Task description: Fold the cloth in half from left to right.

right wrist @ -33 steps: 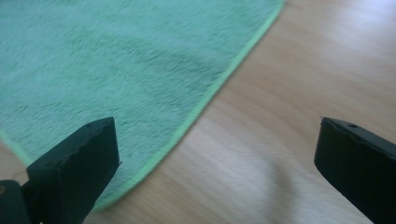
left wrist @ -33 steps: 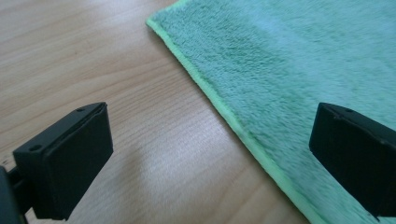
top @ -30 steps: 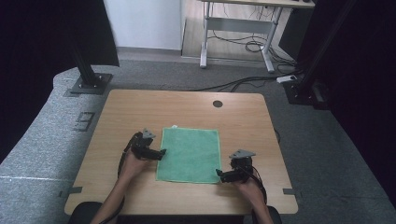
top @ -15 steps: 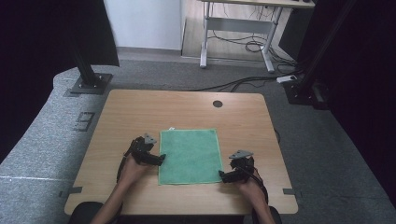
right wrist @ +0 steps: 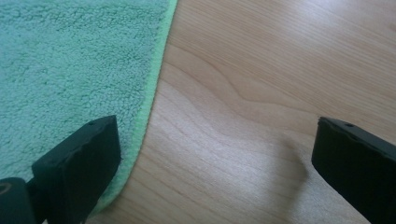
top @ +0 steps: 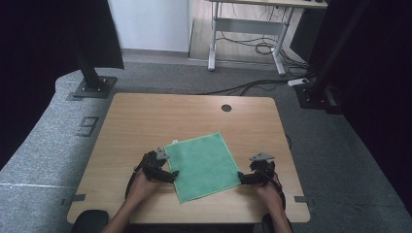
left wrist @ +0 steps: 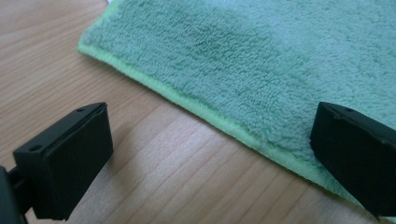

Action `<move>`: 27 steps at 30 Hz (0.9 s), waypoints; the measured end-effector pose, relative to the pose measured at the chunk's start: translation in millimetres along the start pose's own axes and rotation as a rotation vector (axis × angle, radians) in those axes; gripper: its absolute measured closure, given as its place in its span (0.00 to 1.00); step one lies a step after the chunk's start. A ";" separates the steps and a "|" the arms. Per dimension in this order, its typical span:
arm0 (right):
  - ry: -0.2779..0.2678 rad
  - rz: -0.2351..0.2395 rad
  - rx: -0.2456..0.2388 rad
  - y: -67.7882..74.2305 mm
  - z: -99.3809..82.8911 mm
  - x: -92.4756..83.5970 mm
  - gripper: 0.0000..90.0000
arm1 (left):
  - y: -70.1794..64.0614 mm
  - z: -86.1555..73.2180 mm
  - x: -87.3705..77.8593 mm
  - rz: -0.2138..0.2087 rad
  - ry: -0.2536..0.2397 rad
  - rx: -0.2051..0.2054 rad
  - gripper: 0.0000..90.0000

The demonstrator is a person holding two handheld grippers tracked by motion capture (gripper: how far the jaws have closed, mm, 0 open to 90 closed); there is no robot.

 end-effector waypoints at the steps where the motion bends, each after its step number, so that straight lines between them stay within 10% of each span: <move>1: 0.001 0.007 0.007 -0.4 -0.5 0.3 0.02 | 1.1 1.1 -0.4 -0.002 -0.004 -0.006 0.00; 27: -0.039 0.036 0.064 -2.1 -4.1 4.5 0.00 | 84.4 39.6 -1.4 0.102 -0.085 -0.134 0.00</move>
Point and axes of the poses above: each handheld gripper's, and its own axes: x roughly forward along the jaws, z roughly out of its top, y roughly to its left, the point moved 7 cm from there along x, roughly forward along the jaws, and after that the axes turned 14 degrees about -z, right-handed, at the moved point
